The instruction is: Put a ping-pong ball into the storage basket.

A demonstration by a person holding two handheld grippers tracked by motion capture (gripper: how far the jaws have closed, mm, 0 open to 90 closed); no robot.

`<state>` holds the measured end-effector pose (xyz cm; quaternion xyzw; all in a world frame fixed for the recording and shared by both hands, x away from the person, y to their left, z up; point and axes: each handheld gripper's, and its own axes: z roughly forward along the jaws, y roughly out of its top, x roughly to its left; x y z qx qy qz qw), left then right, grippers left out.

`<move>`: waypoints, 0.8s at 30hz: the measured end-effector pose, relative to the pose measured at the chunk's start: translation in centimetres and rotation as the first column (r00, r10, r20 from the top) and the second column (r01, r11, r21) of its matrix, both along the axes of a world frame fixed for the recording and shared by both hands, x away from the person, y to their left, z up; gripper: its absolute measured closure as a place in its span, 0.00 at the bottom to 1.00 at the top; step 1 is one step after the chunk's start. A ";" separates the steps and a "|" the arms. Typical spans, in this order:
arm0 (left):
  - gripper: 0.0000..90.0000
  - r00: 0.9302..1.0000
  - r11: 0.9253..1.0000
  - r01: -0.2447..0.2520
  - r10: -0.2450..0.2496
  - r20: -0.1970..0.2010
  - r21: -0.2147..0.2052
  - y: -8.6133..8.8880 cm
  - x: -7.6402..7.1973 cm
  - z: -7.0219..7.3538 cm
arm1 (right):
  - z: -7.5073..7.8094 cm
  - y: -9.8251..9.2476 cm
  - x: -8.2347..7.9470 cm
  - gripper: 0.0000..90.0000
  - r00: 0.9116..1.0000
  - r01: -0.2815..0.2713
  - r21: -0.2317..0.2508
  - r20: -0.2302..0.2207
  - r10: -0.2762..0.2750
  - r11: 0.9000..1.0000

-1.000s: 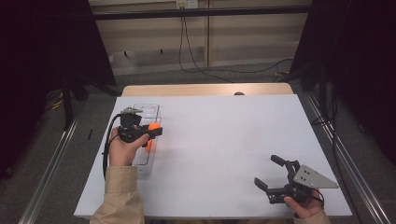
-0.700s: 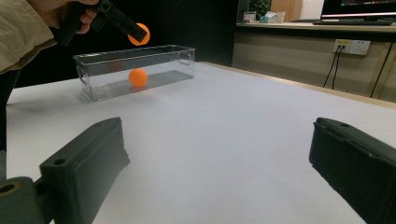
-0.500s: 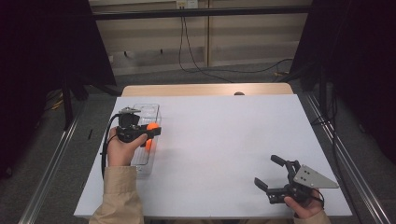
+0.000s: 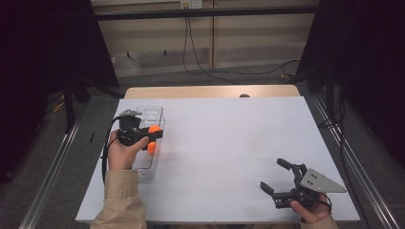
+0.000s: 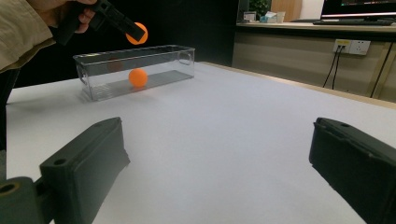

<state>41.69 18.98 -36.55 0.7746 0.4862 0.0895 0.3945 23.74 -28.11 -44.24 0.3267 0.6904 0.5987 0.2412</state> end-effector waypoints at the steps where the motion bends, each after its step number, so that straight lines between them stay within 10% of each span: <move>1: 0.57 1.000 1.000 -0.002 0.002 -0.001 -0.001 0.0 0.0 0.0 | 0.0 0.0 0.0 0.03 1.000 0.000 0.000 0.000 0.000 1.000; 24: 0.57 1.000 1.000 -0.023 0.023 0.004 0.003 0.8 0.0 0.0 | 0.0 0.0 0.0 0.03 1.000 0.000 0.001 0.000 0.000 1.000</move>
